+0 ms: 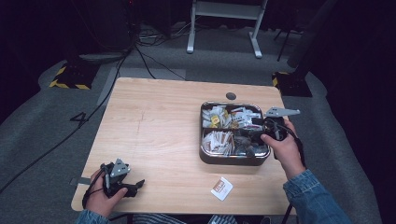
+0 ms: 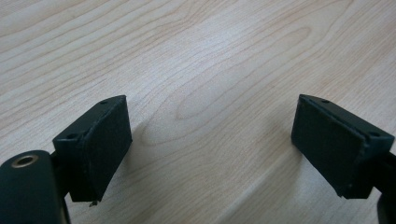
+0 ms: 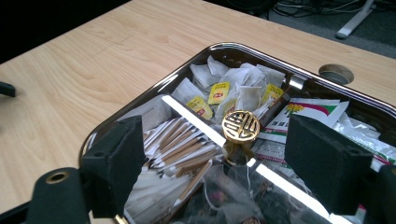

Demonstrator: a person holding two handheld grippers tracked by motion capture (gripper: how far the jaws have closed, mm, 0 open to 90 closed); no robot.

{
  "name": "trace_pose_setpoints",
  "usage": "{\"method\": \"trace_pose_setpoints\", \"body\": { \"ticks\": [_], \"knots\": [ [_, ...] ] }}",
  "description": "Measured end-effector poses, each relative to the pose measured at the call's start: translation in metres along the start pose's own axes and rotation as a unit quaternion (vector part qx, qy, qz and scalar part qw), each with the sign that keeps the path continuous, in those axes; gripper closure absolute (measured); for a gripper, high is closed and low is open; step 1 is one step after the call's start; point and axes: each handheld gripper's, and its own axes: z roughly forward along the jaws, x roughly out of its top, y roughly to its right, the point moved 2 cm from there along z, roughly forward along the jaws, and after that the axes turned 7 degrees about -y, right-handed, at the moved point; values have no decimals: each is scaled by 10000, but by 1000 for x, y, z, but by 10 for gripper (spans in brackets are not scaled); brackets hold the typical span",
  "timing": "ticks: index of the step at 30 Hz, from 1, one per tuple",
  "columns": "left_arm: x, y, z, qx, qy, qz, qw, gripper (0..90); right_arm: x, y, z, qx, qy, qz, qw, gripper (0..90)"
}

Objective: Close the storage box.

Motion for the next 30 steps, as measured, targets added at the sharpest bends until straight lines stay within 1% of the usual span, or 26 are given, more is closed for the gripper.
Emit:
{"method": "trace_pose_setpoints", "body": {
  "ticks": [2,5,9,11,12,13,14,15,18,22,25,26,30],
  "knots": [
    [0,0,0,1,-2,-4,10000,125,-3,-1,-10,38,55,-12,10000,211],
    [0,0,0,4,-4,-3,10000,125,-9,-1,-21,17,60,-33,10000,210],
    [0,0,0,3,-4,-5,10000,125,-22,3,-36,-95,22,2,10000,218],
    [0,0,0,0,-4,-5,10000,125,-28,6,-44,-109,-72,5,9999,223],
    [0,0,0,0,-4,-5,10000,125,-32,7,-48,-155,-87,8,9998,225],
    [0,0,0,0,-4,-5,10000,125,-35,8,-52,-196,-81,26,9998,225],
    [0,0,0,0,-4,-5,10000,125,-35,8,-52,-196,-81,26,9998,225],
    [0,0,0,0,-4,-5,10000,125,-42,11,-59,-289,-53,82,9995,223],
    [0,0,0,0,-4,-5,10000,125,-52,14,-67,-365,-40,143,9992,220],
    [0,0,0,-1,-4,-6,10000,125,-66,16,-74,-420,-94,196,9989,211],
    [0,0,0,0,-3,-6,10000,125,-78,15,-79,-366,-230,196,9989,210],
    [0,0,0,0,-4,-7,10000,125,-81,15,-80,-324,-246,181,9990,202],
    [0,0,0,-1,-3,-7,10000,125,-96,15,-80,-319,-265,238,9989,183]
  ]
}}
